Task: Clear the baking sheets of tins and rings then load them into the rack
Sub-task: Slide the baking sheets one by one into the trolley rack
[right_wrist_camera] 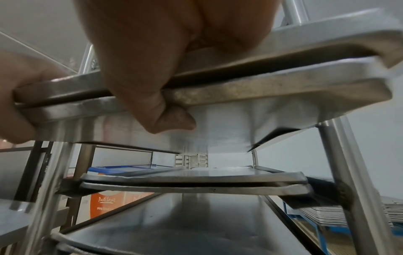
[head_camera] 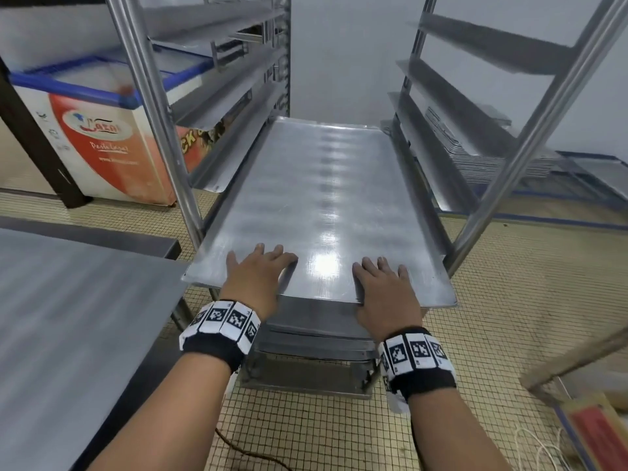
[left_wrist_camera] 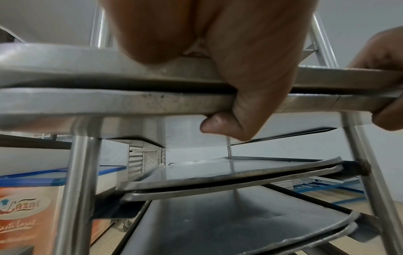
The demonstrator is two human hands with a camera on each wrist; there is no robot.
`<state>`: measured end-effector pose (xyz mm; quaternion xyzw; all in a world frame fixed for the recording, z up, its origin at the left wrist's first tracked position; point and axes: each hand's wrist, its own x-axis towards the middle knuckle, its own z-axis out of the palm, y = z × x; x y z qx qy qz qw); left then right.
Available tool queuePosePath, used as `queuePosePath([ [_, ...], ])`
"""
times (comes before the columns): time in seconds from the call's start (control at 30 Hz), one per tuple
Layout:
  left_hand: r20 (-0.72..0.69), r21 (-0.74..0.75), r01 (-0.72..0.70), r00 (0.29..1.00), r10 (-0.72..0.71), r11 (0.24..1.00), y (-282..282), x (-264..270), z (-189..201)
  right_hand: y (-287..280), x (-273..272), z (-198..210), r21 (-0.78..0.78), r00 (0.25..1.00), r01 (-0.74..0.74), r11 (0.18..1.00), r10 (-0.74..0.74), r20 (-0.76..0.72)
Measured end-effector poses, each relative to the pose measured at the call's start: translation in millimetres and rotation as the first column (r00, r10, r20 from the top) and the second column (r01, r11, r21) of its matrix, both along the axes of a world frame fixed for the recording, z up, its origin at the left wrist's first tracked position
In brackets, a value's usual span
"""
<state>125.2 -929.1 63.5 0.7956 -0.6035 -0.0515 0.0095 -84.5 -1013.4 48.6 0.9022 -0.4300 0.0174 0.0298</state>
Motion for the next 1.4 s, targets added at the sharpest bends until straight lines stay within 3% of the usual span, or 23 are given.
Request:
queuePosePath([
  [0.4,-0.032,-0.055,0.003,0.999,-0.005,0.998,-76.3,29.4,6.7,-80.1,30.8,4.3,-0.026,1.0,-0.006,1.0,0.005,-0.024],
  [0.8,-0.036,-0.025,0.004,0.999,-0.005,1.0,-111.4,43.7,8.7,-113.1,43.7,3.8,-0.056,1.0,0.004,0.998,-0.004,0.002],
  [1.07,-0.038,-0.005,0.018,0.999,-0.018,1.0,-113.8,51.2,9.6,-112.3,50.6,0.9,-0.1,0.997,0.074,0.992,-0.072,0.025],
  [1.23,0.137,-0.045,0.048,0.99,-0.041,0.998,-93.8,50.8,-4.0,-92.9,56.7,-0.1,-0.097,0.978,0.207,0.973,-0.209,-0.008],
  [1.4,0.205,-0.12,0.027,0.979,-0.002,0.992,-40.9,50.9,-20.5,-55.7,57.7,-1.9,-0.102,0.978,0.209,0.972,-0.207,0.034],
])
